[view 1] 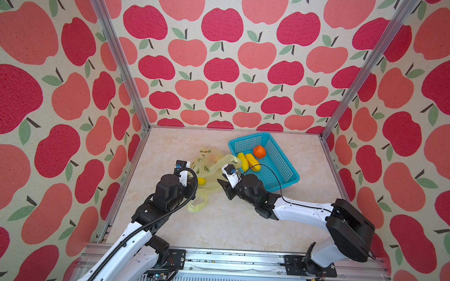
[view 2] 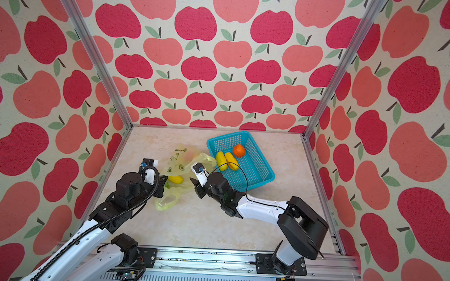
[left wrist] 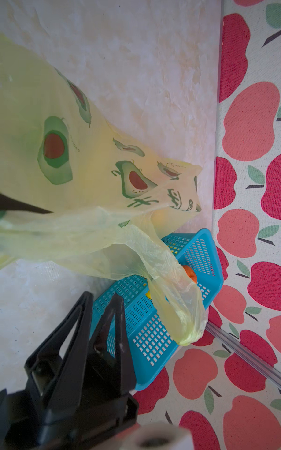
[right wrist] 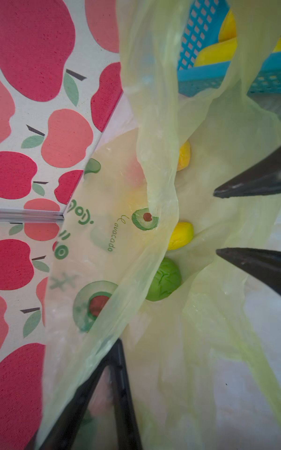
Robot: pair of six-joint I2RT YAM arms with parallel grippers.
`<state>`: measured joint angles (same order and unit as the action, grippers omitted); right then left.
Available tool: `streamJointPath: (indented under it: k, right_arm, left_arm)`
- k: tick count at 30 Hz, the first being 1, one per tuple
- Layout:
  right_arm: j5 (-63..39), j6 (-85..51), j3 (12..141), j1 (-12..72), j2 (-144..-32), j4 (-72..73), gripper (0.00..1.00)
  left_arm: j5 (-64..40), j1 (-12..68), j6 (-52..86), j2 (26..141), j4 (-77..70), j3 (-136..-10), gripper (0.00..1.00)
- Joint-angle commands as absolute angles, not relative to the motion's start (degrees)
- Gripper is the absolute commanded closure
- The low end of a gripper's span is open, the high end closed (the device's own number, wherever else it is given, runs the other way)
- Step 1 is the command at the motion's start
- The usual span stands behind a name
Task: Untie the knot of the plastic bag and take out the fruit
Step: Pick up the fruit from the plastic bag.
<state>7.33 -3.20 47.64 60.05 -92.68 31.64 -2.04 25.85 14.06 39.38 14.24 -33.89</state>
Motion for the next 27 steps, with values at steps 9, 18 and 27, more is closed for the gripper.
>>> streamJointPath:
  k: [9,18,27]
  right_arm:
    - [-1.0,-11.3,57.4,60.2,-108.4,35.0,0.65]
    - [-2.2,-10.9,64.3,63.9,-115.9,31.4,0.65]
    - [-2.8,-8.7,71.1,70.6,-120.9,28.1,0.53]
  left_arm:
    - [-2.7,25.6,14.4,38.8,13.7,-33.7,1.00]
    - [-2.0,25.6,14.4,38.0,13.9,-33.5,1.00]
    - [7.8,24.9,16.0,36.6,18.2,-33.6,1.00]
